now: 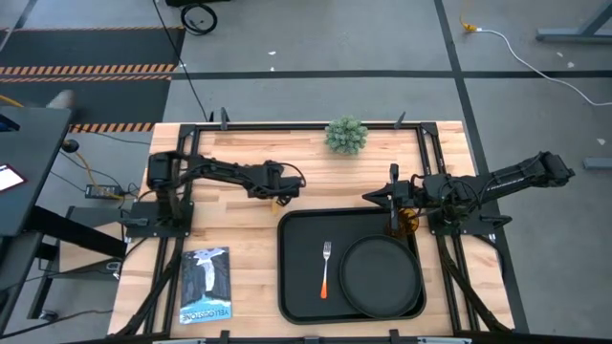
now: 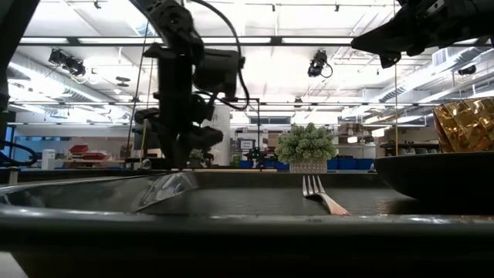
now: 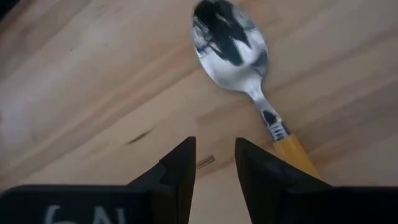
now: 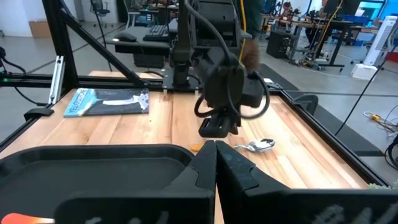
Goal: Pick and place plate/cup/fork/spoon on tray
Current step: Put the yellow spoon on the black serving tray to the left of the orange fork
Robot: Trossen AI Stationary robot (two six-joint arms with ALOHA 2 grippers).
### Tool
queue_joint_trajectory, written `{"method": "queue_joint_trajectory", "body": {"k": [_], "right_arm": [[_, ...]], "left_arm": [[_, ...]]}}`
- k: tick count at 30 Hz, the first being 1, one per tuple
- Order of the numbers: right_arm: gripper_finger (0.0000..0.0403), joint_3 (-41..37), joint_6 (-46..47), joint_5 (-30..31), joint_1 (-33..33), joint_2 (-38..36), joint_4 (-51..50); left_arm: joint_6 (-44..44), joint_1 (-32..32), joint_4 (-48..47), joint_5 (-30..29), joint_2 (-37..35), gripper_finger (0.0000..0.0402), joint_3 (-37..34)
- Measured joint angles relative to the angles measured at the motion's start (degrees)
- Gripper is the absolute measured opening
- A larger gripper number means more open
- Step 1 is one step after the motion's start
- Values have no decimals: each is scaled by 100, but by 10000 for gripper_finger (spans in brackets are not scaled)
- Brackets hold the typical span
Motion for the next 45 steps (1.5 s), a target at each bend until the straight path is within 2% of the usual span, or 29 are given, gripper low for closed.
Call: {"method": "queue_joint_trajectory", "body": {"k": [6, 12, 18, 23, 28, 37, 45], "right_arm": [[8, -2, -45, 9, -2, 0, 58], [8, -1, -50, 3, -2, -2, 145], [8, 0, -9, -6, -2, 0, 89], [8, 0, 4, -20, -2, 0, 89], [8, -1, 13, -39, -2, 0, 88], [8, 0, 11, -39, 15, 49, 132], [8, 0, 11, -40, 22, 77, 155]], "left_arm": [[-907, -11, 838, 327, -280, 120, -287], [-1548, -9, 1012, 477, -170, 139, -268], [-1713, -11, 1071, 474, -142, 184, -268], [-1720, -32, 1186, 440, -118, 198, -268], [-1705, -84, 1443, 339, 105, 191, -256], [-1692, -103, 1262, 394, 231, 166, -266], [-1541, -101, 1301, 534, 231, 124, -260]]}}
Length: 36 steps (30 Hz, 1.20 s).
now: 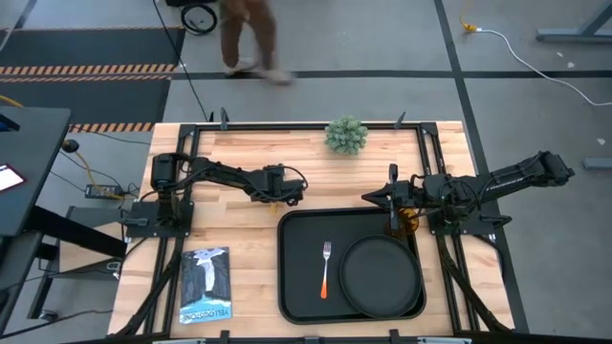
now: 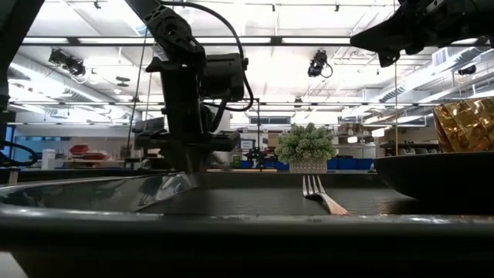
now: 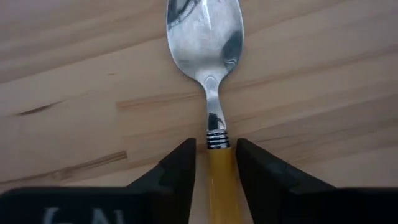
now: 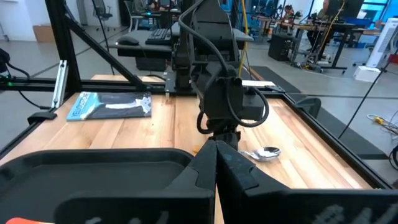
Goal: Pick and place plate/cup/fork/spoon on tray
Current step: Put the yellow spoon on the black serving tray to the left of the orange fork
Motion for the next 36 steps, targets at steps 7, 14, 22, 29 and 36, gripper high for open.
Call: {"method": "queue_joint_trajectory", "body": {"k": [7, 14, 22, 29, 36], "right_arm": [[8, 0, -2, 0, 0, 4, -4], [8, 0, -4, 0, 0, 4, -7], [8, 0, -40, 0, 0, 4, -4], [8, 0, -42, 0, 0, 4, 4], [8, 0, -34, 0, 0, 4, 20]], "left_arm": [[232, 0, 20, 66, 0, 79, 0], [335, 0, 7, 57, 0, 58, 2], [456, -17, -70, 35, -269, 67, -12], [317, -187, -24, -104, -686, 66, -9], [-249, -689, 84, -58, -885, 69, -7]]}}
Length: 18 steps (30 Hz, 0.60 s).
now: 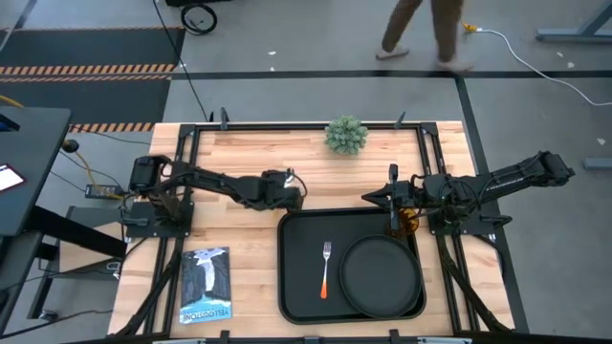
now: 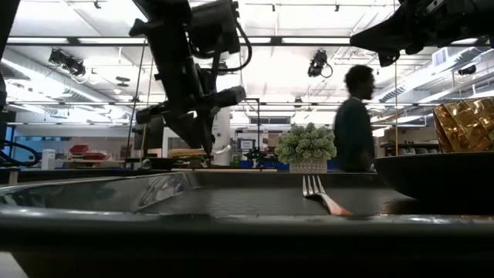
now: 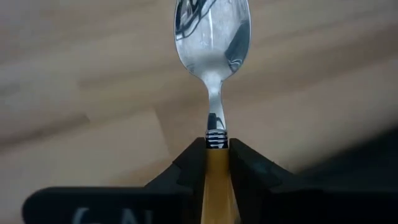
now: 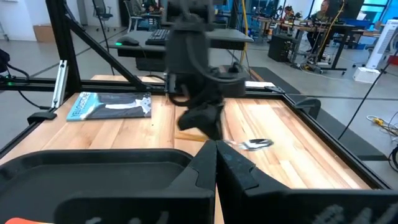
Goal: Pick and place plate/cup/fork/spoon on tray
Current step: Put the yellow spoon on the black serving tray to the left of the orange fork
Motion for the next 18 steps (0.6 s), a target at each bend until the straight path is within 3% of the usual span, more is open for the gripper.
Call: {"method": "queue_joint_trajectory", "body": {"k": [9, 18], "right_arm": [[8, 0, 18, -2, 0, 0, 37], [8, 0, 31, -2, 2, 0, 38]], "left_arm": [[-1254, -933, 335, 29, -11, 71, 2], [-2842, -1939, 836, -384, 20, 68, 2]]}}
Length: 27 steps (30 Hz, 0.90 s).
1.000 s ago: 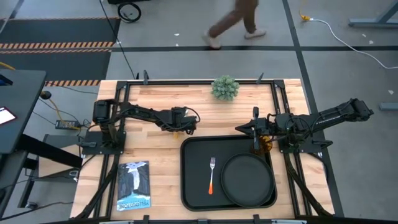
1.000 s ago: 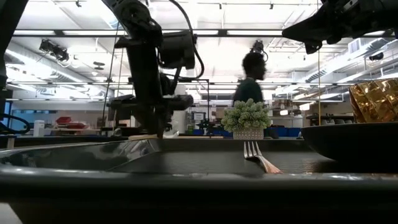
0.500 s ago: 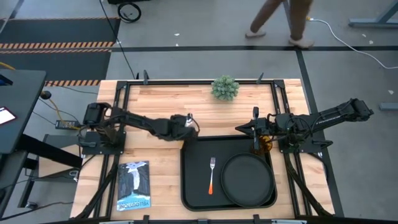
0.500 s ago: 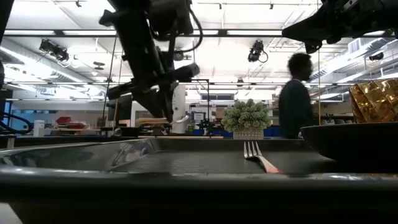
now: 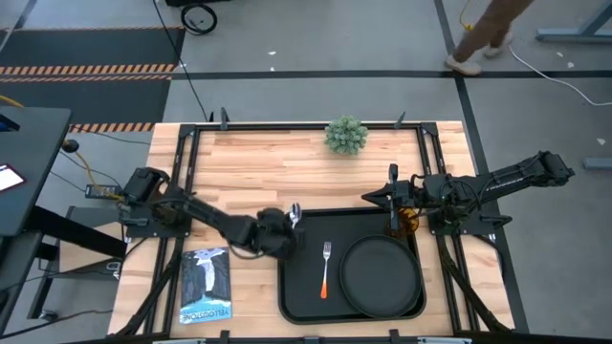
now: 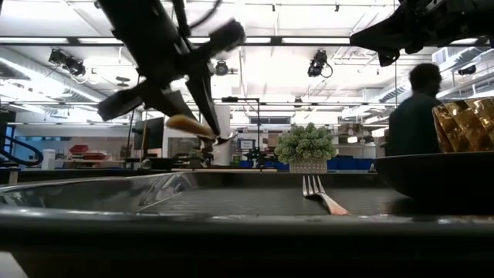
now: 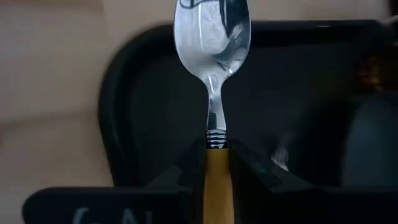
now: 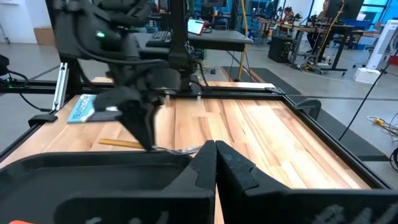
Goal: Pick and place plate/cup/fork/spoon on tray
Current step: Put the yellow spoon on the black serving tray to the left of the orange fork
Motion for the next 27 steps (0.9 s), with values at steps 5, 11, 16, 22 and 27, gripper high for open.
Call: {"method": "queue_joint_trajectory", "body": {"k": [5, 11, 16, 22, 27], "right_arm": [[8, 0, -7, -55, 2, 0, -33], [8, 0, -56, -217, 2, 0, -55], [8, 0, -58, -219, 2, -1, -89], [8, 0, -56, -218, 2, 0, -72], [8, 0, -58, -217, 2, 0, 9]], "left_arm": [[-770, -436, 587, -460, 34, 69, 0], [-986, -706, 1688, -701, 424, 68, 64], [-1110, -865, 1738, -786, 874, 67, 519], [-1276, -1041, 932, -897, 1329, 67, 1386], [-1743, -1203, -160, -1102, 1587, 67, 2052]]}}
